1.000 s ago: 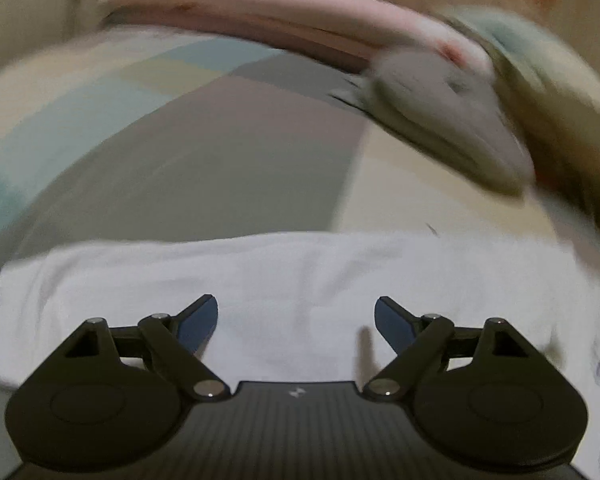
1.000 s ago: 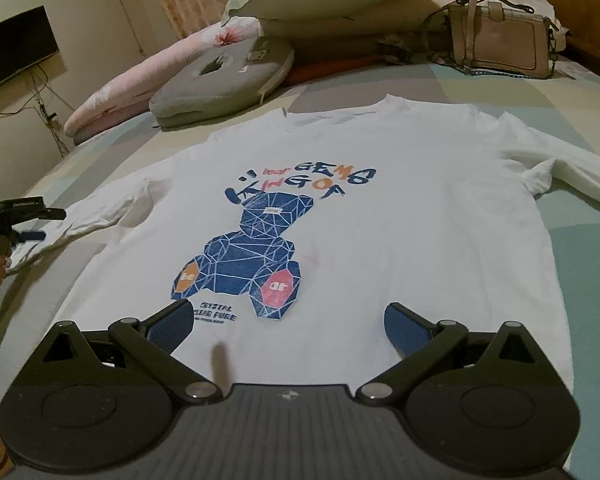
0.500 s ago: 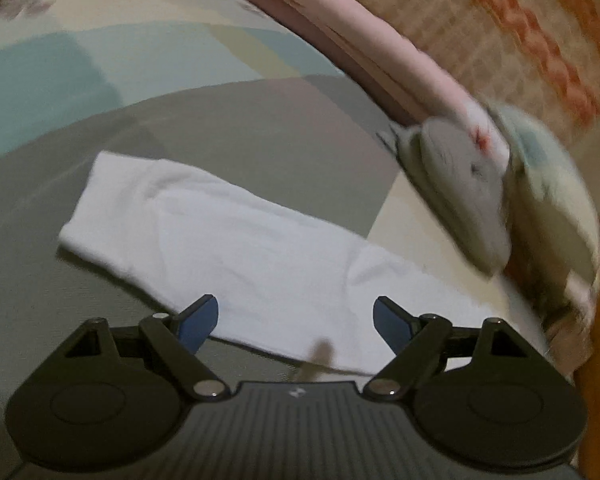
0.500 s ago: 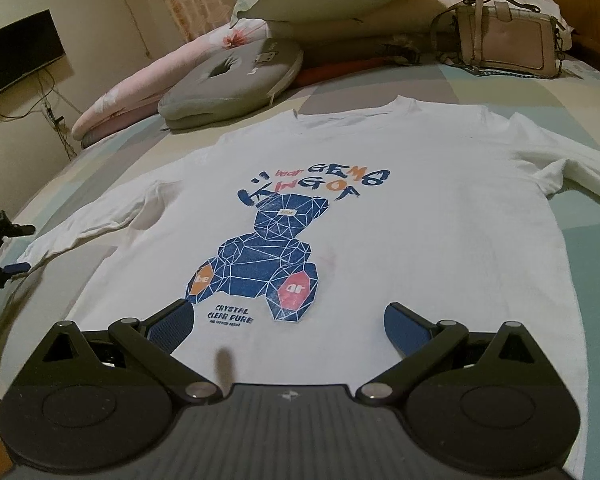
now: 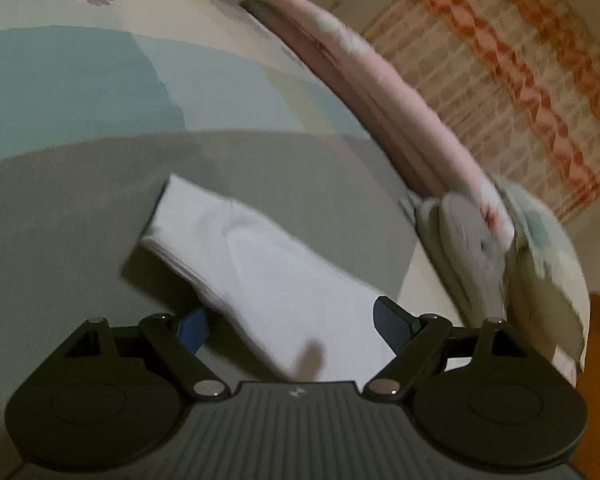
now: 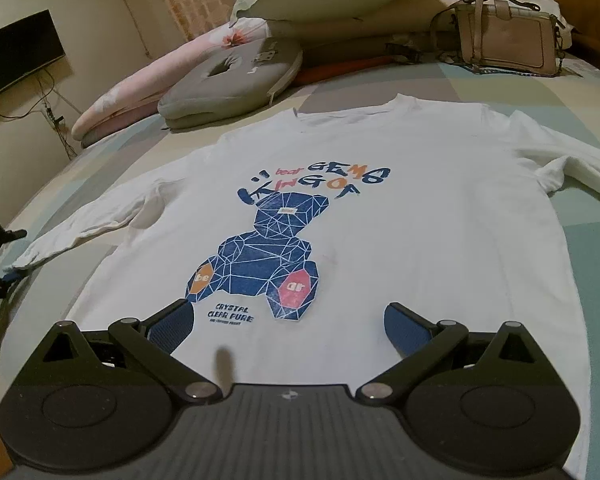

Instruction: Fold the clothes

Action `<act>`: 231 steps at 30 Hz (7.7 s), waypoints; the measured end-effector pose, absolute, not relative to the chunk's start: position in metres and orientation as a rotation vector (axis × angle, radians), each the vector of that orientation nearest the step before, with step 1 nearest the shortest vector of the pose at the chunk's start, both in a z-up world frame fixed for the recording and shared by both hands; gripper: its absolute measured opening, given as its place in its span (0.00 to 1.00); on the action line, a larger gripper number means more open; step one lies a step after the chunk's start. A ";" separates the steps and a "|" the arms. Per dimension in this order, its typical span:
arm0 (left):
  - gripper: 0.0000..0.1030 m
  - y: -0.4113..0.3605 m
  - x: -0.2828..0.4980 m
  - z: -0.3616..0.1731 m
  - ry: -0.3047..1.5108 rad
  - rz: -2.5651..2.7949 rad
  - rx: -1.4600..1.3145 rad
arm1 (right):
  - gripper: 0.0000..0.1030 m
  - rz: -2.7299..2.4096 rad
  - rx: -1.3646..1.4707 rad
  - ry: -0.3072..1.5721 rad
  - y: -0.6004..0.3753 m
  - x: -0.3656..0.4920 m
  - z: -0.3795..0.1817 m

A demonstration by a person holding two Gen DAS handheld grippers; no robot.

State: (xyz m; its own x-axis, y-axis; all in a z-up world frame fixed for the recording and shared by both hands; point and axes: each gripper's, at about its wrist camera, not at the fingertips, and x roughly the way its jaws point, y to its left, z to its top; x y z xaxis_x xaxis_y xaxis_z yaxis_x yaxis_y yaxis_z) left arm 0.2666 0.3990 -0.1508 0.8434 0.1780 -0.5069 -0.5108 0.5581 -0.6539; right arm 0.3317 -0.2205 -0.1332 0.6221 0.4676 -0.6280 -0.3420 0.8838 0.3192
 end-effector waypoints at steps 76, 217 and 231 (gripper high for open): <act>0.22 0.213 0.438 -0.099 0.701 0.057 0.041 | 1.00 0.498 0.155 0.678 -0.208 0.328 -0.127; 0.89 -0.051 0.376 -0.138 0.793 -0.388 0.133 | 0.10 0.426 -0.626 0.646 -0.365 0.426 -0.142; 0.90 -0.049 0.377 -0.139 0.788 -0.401 0.129 | 0.19 0.494 -0.712 0.618 -0.367 0.390 -0.124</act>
State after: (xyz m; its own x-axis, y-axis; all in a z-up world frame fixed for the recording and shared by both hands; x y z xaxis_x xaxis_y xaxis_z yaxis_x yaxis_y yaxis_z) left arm 0.3768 -0.0486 -0.1391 0.6346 -0.3023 -0.7113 0.3974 0.9170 -0.0352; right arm 0.3901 -0.3669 -0.1238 0.7153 0.2061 -0.6677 -0.6062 0.6585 -0.4461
